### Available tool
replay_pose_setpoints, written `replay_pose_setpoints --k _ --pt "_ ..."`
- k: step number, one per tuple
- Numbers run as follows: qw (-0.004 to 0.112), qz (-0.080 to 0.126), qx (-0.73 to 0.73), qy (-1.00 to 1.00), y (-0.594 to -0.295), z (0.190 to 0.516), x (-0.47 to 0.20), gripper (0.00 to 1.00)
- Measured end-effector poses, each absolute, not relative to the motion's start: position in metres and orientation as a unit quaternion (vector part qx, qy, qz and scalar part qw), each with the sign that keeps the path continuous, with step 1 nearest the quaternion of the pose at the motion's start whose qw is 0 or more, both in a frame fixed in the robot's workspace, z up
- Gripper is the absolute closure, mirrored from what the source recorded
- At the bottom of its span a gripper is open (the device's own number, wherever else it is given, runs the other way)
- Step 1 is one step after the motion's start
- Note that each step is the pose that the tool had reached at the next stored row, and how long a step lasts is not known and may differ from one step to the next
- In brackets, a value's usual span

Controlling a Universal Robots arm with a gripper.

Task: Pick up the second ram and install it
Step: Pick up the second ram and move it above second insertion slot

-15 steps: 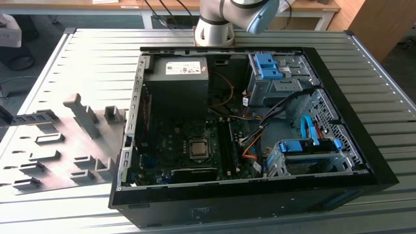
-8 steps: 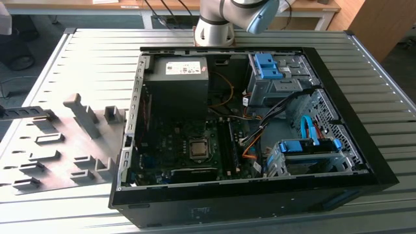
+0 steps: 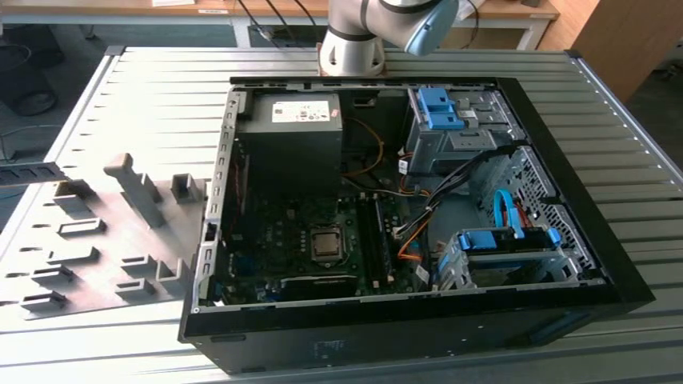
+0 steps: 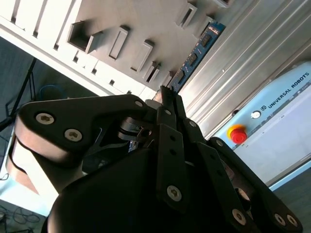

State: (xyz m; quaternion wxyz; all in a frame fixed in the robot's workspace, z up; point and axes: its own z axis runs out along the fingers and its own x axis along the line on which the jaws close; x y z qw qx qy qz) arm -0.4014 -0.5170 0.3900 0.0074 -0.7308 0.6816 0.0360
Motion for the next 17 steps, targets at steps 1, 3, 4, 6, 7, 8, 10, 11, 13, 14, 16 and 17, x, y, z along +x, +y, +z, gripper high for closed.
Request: replay_pose_setpoints --k 1,3,4,6,7,8,10,11,13,14,16,17 --pt "0.007 0.036 -0.731 0.682 -0.517 0.392 -0.401 0.86" --pt "0.007 0.036 -0.731 0.682 -0.517 0.397 -0.401 0.86" --pt "0.007 0.036 -0.731 0.682 -0.517 0.399 -0.401 0.86" --pt "0.007 0.036 -0.731 0.682 -0.517 0.403 -0.401 0.86" --pt "0.007 0.036 -0.731 0.682 -0.517 0.406 -0.401 0.86" --pt "0.007 0.036 -0.731 0.682 -0.517 0.408 -0.401 0.86" --pt "0.007 0.036 -0.731 0.682 -0.517 0.412 -0.401 0.86" --pt "0.007 0.036 -0.731 0.682 -0.517 0.414 -0.401 0.86" --pt "0.007 0.036 -0.731 0.682 -0.517 0.418 -0.401 0.86" --pt "0.007 0.036 -0.731 0.682 -0.517 0.420 -0.401 0.86" --pt "0.007 0.036 -0.731 0.682 -0.517 0.424 -0.401 0.86" --pt "0.007 0.036 -0.731 0.682 -0.517 0.426 -0.401 0.86"
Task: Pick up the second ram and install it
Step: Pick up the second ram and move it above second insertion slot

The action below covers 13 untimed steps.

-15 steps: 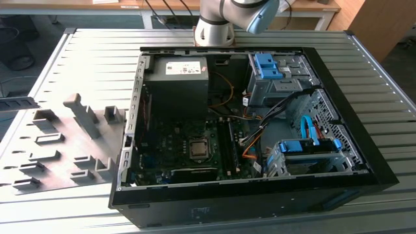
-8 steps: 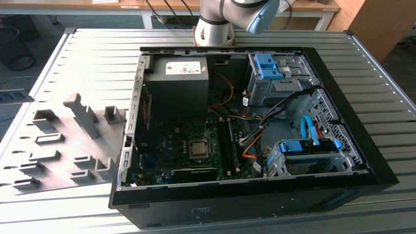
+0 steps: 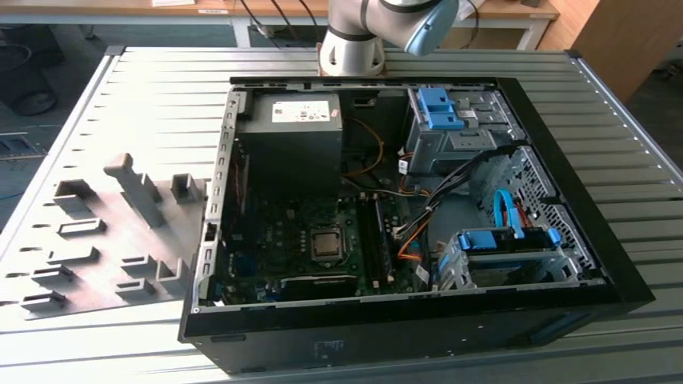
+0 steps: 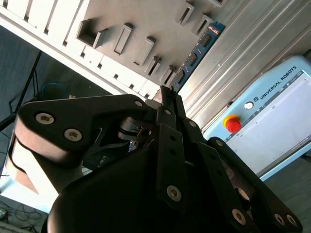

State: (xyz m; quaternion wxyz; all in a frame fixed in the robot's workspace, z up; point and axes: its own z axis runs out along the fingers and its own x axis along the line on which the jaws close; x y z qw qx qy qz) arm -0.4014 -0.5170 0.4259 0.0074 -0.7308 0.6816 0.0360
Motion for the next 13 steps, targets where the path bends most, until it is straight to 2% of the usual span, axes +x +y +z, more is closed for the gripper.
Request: replay_pose_setpoints --k 13 --pt "0.007 0.036 -0.731 0.682 -0.517 0.452 -0.401 0.86"
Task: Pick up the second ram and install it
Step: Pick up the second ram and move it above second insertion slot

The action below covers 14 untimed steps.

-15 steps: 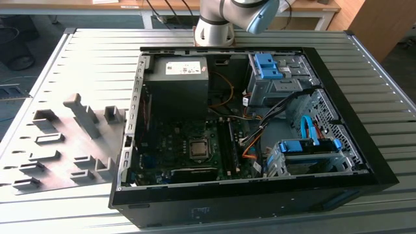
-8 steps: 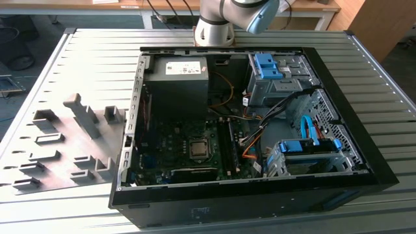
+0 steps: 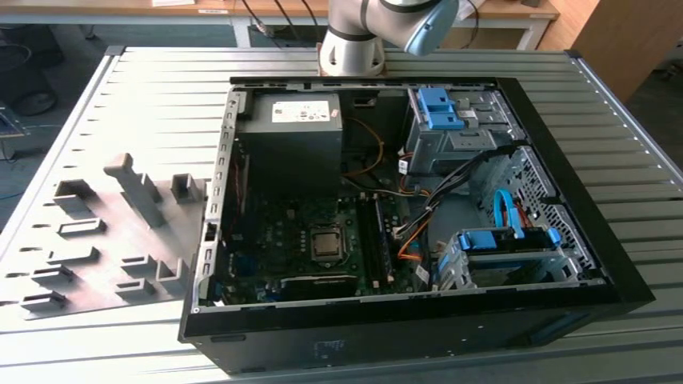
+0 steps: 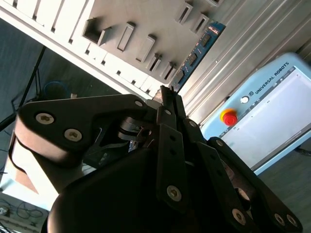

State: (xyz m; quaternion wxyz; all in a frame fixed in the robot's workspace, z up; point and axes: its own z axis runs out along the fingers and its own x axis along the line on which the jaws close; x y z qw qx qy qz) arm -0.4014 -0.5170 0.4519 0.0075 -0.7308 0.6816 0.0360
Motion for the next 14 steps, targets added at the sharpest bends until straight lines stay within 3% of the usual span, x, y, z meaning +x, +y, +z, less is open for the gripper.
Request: replay_pose_setpoints --k 14 --pt "0.007 0.036 -0.731 0.682 -0.517 0.478 -0.401 0.86"
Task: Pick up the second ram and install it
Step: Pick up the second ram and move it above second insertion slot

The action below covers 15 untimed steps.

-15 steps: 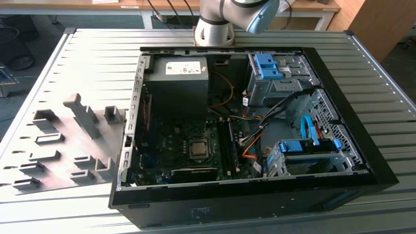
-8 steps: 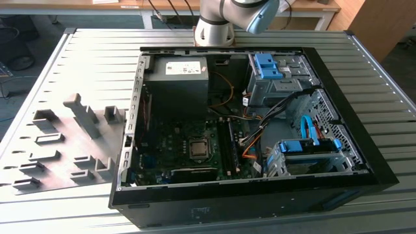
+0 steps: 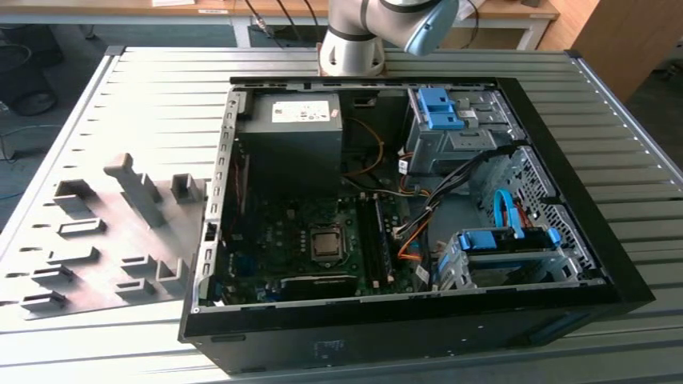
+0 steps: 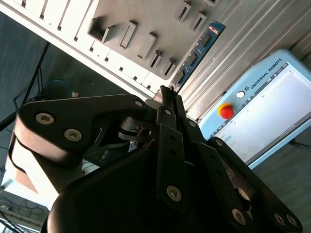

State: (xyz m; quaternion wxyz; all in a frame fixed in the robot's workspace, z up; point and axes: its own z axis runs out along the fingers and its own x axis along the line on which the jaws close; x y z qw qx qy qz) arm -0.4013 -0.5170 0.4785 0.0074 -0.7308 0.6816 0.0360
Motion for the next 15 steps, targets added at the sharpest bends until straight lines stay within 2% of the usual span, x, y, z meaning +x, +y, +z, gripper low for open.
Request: replay_pose_setpoints --k 15 --pt "0.007 0.036 -0.731 0.682 -0.517 0.503 -0.401 0.86"
